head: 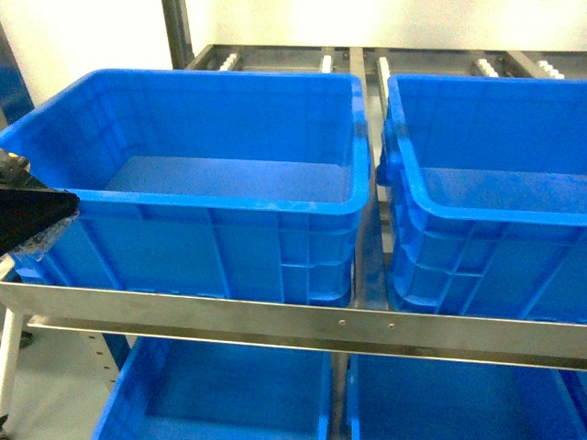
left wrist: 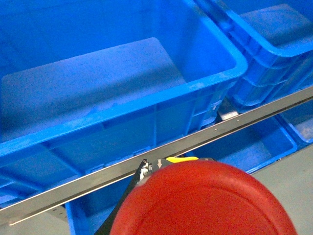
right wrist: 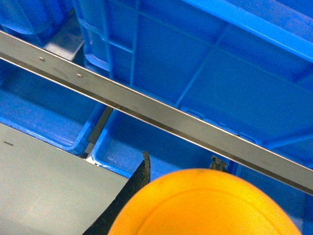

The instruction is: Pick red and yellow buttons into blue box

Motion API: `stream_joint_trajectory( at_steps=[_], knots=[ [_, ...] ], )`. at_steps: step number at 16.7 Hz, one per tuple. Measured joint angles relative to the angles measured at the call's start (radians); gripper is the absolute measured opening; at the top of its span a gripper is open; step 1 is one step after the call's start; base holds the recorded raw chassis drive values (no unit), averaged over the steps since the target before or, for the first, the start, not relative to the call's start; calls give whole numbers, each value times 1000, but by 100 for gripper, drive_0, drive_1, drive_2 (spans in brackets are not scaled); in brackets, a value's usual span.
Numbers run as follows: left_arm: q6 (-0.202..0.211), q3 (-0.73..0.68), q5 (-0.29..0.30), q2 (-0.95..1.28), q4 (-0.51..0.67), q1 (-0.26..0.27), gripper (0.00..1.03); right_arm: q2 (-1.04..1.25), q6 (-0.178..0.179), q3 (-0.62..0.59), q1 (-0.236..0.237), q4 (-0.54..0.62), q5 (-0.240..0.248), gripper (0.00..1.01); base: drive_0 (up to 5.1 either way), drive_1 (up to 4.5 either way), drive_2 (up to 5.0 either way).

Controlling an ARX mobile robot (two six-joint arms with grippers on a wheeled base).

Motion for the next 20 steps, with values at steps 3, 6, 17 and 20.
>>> stream_joint_trajectory(
  at_steps=[3, 6, 17, 20],
  knots=[
    [0, 0, 0, 0, -2, 0, 25, 0, 0, 0, 0, -1, 0, 31, 459, -222, -222],
    [0, 0, 0, 0, 1, 0, 25, 0, 0, 0, 0, 0, 0, 31, 474, -204, -204],
    [0, 0, 0, 0, -1, 0, 25, 0, 0, 0, 0, 2, 0, 30, 439, -133, -285],
    [0, 0, 4, 1, -1, -5, 25, 0, -1, 0, -7, 1, 8, 30, 295, -47, -199]
  ],
)
